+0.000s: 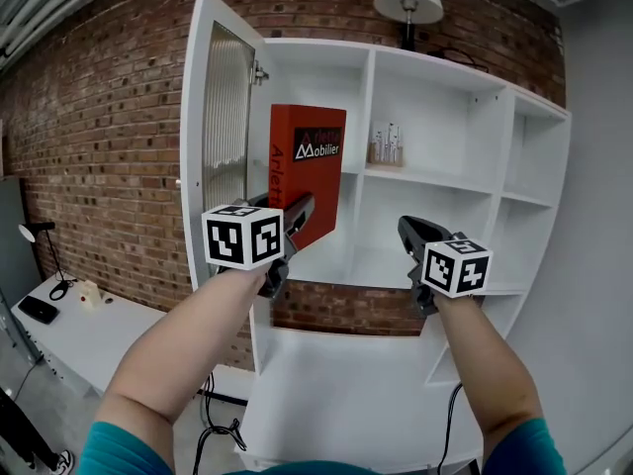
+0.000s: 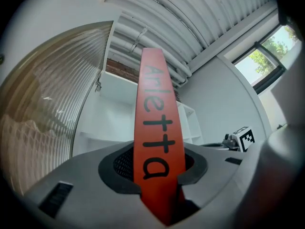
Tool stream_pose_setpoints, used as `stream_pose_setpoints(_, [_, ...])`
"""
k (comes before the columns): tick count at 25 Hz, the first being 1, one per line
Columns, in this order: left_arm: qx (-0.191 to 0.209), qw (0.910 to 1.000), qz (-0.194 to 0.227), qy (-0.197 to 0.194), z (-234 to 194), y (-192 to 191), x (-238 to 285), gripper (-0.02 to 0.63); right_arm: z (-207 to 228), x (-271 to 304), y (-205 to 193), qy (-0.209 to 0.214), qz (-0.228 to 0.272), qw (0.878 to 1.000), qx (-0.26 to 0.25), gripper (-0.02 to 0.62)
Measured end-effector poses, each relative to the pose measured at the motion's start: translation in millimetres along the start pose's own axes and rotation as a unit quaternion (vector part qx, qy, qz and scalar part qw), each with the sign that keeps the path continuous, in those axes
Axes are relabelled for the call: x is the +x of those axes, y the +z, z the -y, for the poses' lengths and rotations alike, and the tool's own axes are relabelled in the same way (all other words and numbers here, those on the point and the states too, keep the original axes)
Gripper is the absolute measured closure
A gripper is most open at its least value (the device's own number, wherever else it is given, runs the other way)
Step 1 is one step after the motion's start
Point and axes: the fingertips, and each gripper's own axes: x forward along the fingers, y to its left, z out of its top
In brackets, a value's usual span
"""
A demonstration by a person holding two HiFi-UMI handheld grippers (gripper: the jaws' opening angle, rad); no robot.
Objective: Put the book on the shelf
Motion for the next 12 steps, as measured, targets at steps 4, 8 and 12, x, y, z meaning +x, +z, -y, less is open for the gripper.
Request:
stream_pose_setpoints(4, [0.012, 0.9999, -0.008, 0.009, -6, 22, 21, 0.44, 7, 12, 29, 0.001, 0.013, 1.0, 0.006, 0.574])
stream_pose_setpoints(8, [0.019, 0.9995, -0.015, 0.023, -16, 39, 39, 0.44, 14, 26, 50, -0.002, 0.017, 1.0, 0.004, 0.574])
stream_pose_setpoints(12, [0.022, 0.999, -0.016, 0.037, -24, 57, 57, 0.44, 21, 43, 68, -0.007, 0.02, 1.0, 0.005, 0.574])
